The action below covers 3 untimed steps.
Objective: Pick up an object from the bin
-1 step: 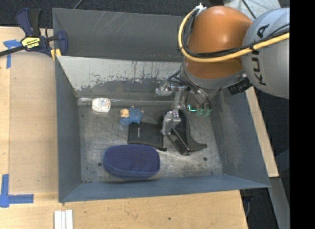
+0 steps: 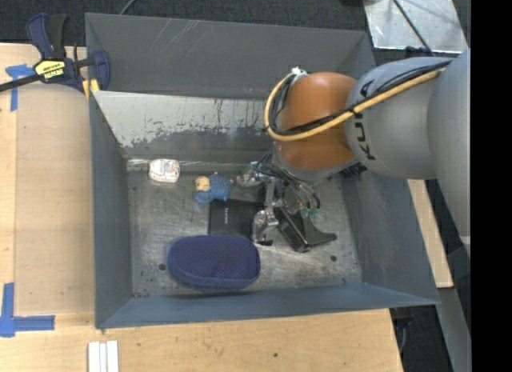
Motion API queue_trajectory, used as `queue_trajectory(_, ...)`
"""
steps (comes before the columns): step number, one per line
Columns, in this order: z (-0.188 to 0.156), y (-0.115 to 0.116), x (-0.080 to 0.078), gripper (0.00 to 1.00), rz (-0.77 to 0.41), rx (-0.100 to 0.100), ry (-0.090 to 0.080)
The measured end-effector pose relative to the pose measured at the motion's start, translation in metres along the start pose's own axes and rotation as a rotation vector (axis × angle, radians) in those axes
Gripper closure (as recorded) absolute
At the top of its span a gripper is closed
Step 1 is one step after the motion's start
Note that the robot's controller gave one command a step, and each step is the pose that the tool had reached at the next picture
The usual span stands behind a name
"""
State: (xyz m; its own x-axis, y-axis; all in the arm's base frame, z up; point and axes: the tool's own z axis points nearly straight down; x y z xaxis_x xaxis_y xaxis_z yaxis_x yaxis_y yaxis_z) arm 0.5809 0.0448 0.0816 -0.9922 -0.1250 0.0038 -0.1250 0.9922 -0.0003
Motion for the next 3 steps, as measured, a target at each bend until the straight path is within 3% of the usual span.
queue_trajectory(1, -0.005, 0.000, -0.002, 1.00, 0.002, -0.001, -0.009)
queue_trajectory(2, -0.148, 0.014, -0.005, 1.00, -0.060, 0.000, -0.017)
queue_trajectory(3, -0.143, 0.014, -0.003, 0.00, -0.058, 0.000, -0.008)
